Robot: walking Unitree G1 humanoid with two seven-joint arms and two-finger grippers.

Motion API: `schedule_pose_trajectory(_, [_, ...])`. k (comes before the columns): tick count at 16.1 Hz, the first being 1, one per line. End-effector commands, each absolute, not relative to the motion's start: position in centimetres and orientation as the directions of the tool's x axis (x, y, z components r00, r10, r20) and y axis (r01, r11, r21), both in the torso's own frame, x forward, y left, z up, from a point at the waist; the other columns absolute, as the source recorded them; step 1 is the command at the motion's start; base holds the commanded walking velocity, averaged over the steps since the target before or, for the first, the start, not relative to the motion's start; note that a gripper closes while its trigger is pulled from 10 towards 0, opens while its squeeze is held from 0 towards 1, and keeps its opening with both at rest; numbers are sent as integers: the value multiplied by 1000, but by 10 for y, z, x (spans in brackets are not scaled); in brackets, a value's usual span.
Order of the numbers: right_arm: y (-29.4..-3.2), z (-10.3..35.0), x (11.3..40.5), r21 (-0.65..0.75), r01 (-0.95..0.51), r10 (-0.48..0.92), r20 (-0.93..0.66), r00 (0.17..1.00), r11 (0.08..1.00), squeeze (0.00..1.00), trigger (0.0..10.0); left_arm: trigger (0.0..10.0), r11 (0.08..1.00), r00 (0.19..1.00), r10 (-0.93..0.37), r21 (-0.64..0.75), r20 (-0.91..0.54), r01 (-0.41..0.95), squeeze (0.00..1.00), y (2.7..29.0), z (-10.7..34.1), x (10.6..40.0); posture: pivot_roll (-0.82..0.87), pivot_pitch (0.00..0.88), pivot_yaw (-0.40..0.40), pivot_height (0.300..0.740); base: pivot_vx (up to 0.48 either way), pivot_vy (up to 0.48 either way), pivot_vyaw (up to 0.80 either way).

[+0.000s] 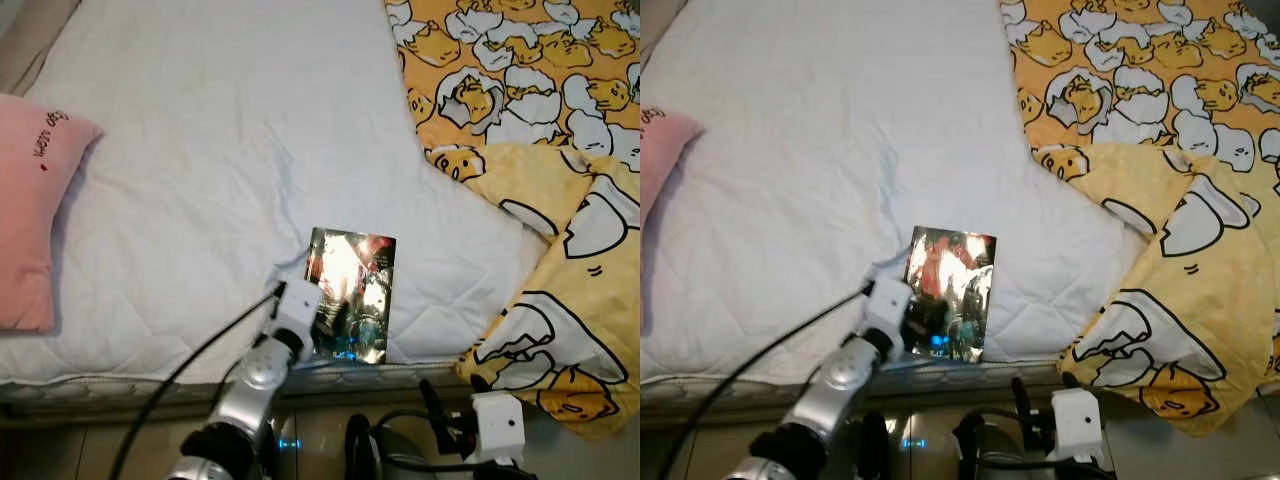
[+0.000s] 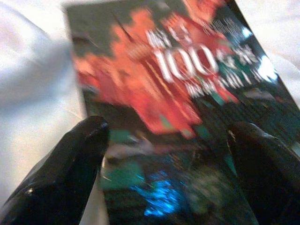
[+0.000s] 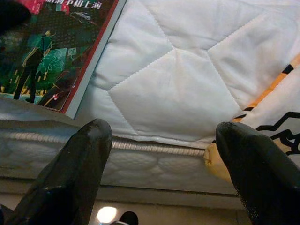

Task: Clean up the room

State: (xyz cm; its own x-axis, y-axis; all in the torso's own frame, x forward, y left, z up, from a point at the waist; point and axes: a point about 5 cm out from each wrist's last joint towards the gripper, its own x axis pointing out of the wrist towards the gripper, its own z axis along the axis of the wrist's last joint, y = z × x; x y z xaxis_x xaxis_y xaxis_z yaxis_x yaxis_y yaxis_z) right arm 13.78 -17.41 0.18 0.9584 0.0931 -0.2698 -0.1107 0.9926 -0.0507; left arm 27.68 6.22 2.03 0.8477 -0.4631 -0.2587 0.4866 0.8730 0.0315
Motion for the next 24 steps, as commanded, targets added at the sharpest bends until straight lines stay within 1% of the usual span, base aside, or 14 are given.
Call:
schedule_pose_trajectory(1, [-179, -1, 130, -70, -100, 76, -290, 954, 993, 0, 10000, 10000, 861, 808, -481, -9, -340, 509, 0, 56, 5, 265, -76, 192, -49, 740, 0, 0, 0])
schedule_pose_trajectory(3, [-181, -2, 130, -73, -102, 76, -295, 953, 992, 0, 10000, 10000, 871, 783, -469, -66, -408, 487, 0, 53, -5, 262, -84, 191, -48, 740, 0, 0, 0])
schedule_pose_trajectory(4, [-181, -2, 130, -74, -101, 75, -295, 953, 992, 0, 10000, 10000, 891, 780, -444, -124, -440, 437, 0, 54, -8, 264, -87, 192, -46, 740, 0, 0, 0])
schedule_pose_trajectory(5, [-180, -1, 130, -75, -99, 73, -295, 953, 992, 0, 10000, 10000, 905, 791, -421, -156, -443, 395, 0, 55, -7, 268, -92, 196, -43, 740, 0, 0, 0])
schedule_pose_trajectory(6, [-180, -1, 129, -75, -97, 71, -295, 953, 992, 0, 10000, 10000, 905, 843, -407, -29, -352, 424, 0, 57, 7, 277, -93, 199, -42, 740, 0, 0, 0])
schedule_pose_trajectory(7, [-180, -1, 129, -75, -96, 70, -295, 953, 993, 0, 10000, 10000, 899, 867, -407, 41, -288, 436, 0, 58, 16, 281, -93, 205, -41, 740, 0, 0, 0])
schedule_pose_trajectory(9, [-181, -2, 128, -77, -94, 67, -299, 952, 993, 0, 10000, 10000, 899, 901, -389, 134, -192, 416, 0, 61, 30, 287, -87, 214, -39, 740, 0, 0, 0])
schedule_pose_trajectory(10, [-181, -2, 127, -78, -94, 67, -301, 951, 993, 0, 10000, 10000, 904, 911, -378, 148, -168, 402, 0, 64, 34, 290, -87, 214, -39, 740, 0, 0, 0])
schedule_pose_trajectory(11, [-181, -2, 127, -77, -95, 68, -302, 951, 992, 0, 10000, 10000, 914, 918, -361, 134, -165, 383, 0, 67, 35, 291, -83, 220, -42, 740, 0, 0, 0])
schedule_pose_trajectory(13, [-180, -2, 127, -76, -99, 72, -302, 950, 992, 0, 10000, 10000, 934, 924, -318, 98, -211, 343, 0, 75, 26, 289, -78, 224, -47, 740, 0, 0, 0])
schedule_pose_trajectory(16, [-179, -1, 129, -75, -110, 82, -304, 949, 991, 0, 10000, 10000, 942, 910, -306, 48, -279, 331, 0, 75, 14, 283, -78, 233, -54, 740, 0, 0, 0])
schedule_pose_trajectory(19, [-180, -2, 128, -77, -109, 81, -307, 948, 991, 0, 10000, 10000, 957, 913, -270, 16, -307, 289, 0, 78, 11, 284, -78, 233, -54, 740, 0, 0, 0])
schedule_pose_trajectory(21, [-180, -2, 126, -77, -107, 78, -311, 947, 991, 0, 10000, 10000, 952, 896, -292, -10, -335, 306, 0, 73, 8, 283, -94, 239, -54, 740, 0, 0, 0])
schedule_pose_trajectory(24, [-181, -2, 123, -78, -103, 73, -318, 945, 992, 0, 10000, 10000, 922, 883, -375, -14, -283, 388, 0, 58, 15, 282, -100, 244, -51, 740, 0, 0, 0])
